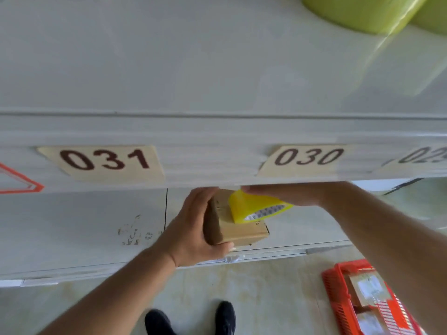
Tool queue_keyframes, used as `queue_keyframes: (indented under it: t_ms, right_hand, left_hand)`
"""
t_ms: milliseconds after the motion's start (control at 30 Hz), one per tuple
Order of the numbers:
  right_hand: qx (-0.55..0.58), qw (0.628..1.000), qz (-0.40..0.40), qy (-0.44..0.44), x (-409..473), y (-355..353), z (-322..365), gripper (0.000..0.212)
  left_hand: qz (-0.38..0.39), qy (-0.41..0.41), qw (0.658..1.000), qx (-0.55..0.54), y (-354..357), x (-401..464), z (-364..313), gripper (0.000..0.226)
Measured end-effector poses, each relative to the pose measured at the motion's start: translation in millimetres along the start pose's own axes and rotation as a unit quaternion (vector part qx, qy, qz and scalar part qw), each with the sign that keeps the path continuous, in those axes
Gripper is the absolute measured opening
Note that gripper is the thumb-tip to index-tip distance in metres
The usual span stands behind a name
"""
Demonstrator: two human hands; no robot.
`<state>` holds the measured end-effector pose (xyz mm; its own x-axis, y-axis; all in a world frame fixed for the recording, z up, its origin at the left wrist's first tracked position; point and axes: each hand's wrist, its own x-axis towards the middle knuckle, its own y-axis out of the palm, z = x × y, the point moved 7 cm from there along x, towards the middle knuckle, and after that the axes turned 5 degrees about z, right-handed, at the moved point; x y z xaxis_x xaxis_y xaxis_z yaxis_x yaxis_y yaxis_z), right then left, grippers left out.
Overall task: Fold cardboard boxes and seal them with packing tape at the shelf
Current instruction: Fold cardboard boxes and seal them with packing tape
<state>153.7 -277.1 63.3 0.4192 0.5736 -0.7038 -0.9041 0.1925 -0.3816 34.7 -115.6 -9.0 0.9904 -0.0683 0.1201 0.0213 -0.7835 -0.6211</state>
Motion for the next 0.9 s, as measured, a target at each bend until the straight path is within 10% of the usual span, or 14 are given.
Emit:
queue_keyframes:
  t_ms: [433,600,900]
  right_hand:
    - [-0.303,0.948,-0.066,-0.074,27.0,73.4,127.7,0.066]
    - [-0.279,0.959,-0.040,0.007,15.1,17.8,65.7,0.045]
    - [-0.366,0.920,-0.115,0.080,42.2,-2.9,-15.6,0.069]
  left_hand:
    - [0.081,-0.132,0.983,0.099,-35.2,-51.7,50.6,0.116]
    - [0.087,-0.139,0.978,0.128,-41.6,-59.3,51.5,0.124]
    - [0.094,-0.140,0.978,0.120,-38.2,-57.2,46.8,0.123]
